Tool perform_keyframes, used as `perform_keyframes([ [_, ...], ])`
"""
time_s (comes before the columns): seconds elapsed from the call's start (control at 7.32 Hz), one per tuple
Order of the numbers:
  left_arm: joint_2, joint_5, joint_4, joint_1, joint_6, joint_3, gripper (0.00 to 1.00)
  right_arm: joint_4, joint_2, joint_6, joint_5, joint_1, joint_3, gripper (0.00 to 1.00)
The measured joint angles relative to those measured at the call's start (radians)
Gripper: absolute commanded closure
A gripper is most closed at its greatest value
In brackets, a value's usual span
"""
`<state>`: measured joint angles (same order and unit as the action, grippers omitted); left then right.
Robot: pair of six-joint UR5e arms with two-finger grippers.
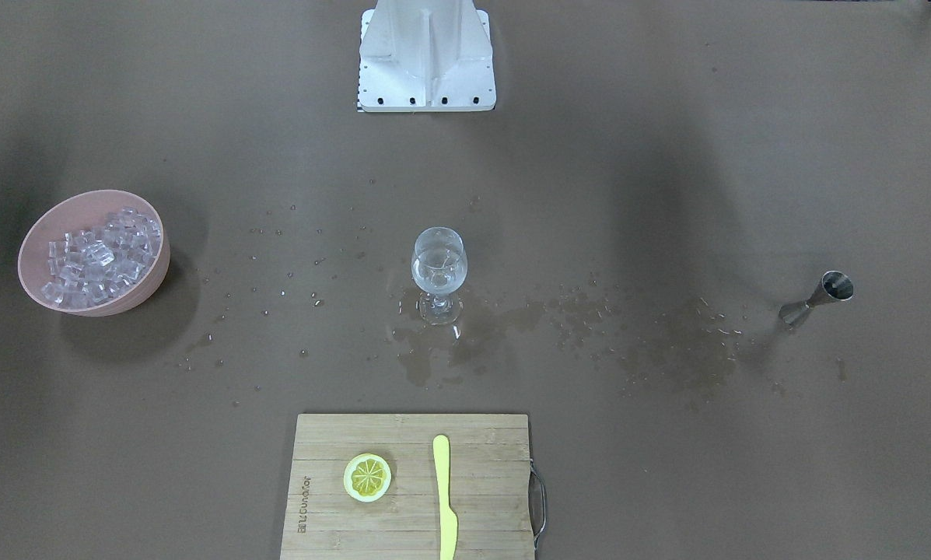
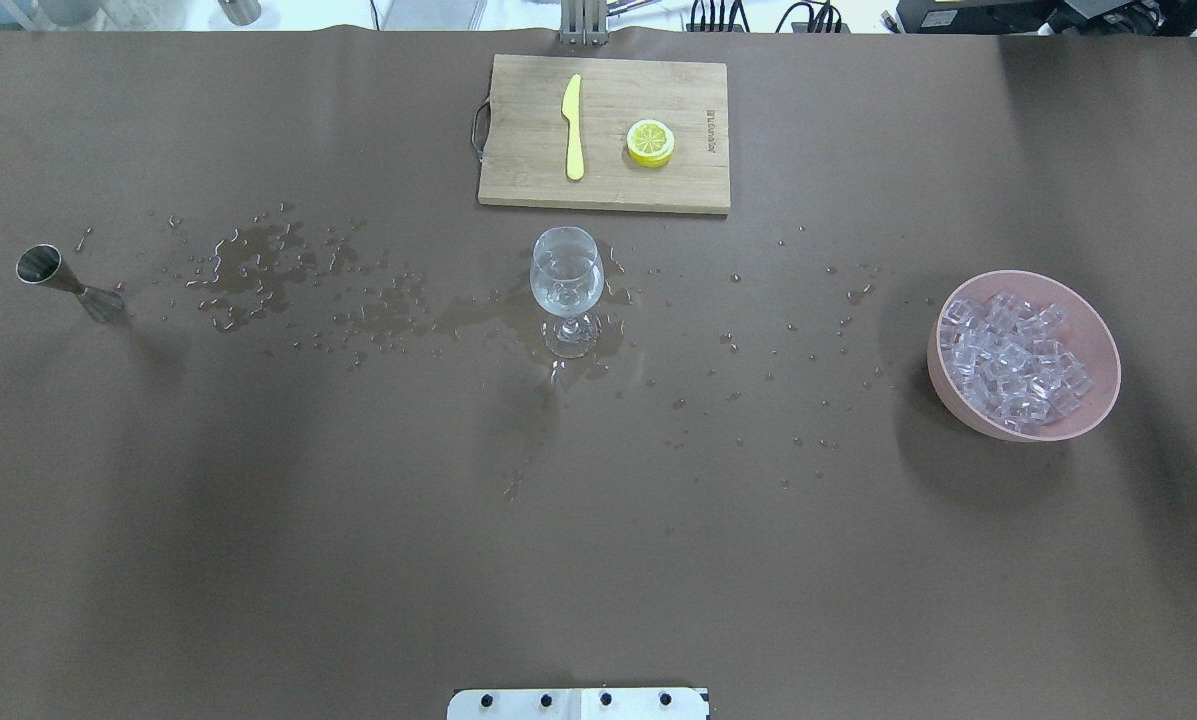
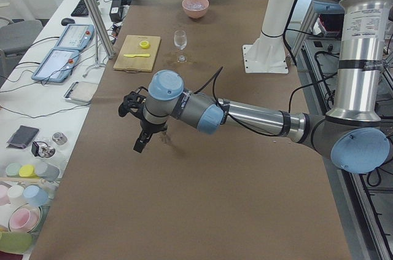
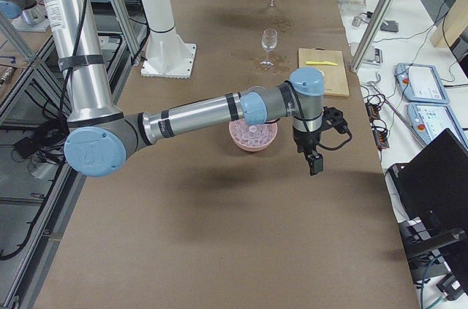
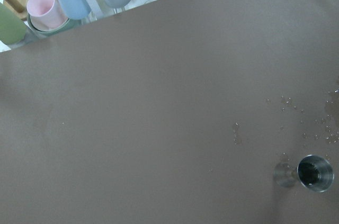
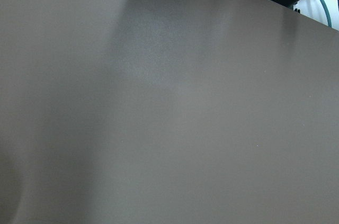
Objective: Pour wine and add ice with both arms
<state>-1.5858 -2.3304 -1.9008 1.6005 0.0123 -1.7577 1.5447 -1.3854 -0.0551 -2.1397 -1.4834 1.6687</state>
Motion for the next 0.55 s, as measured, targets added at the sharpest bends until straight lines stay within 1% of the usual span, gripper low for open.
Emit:
perform_keyframes([
  [0.14, 0.000, 0.002, -0.032, -0.022, 0.027, -0.007, 0.01, 0.000, -0.002, 0.001, 0.000, 0.000, -0.001, 0.00],
  [0.27, 0.003, 0.006, -0.101, -0.040, 0.106, -0.011, 0.00, 0.000, -0.006, 0.001, 0.000, 0.000, -0.001, 0.00],
  [0.55, 0.037, 0.052, -0.264, -0.082, 0.289, -0.033, 0.00, 0.000, -0.015, 0.001, -0.001, 0.000, 0.003, 0.00],
])
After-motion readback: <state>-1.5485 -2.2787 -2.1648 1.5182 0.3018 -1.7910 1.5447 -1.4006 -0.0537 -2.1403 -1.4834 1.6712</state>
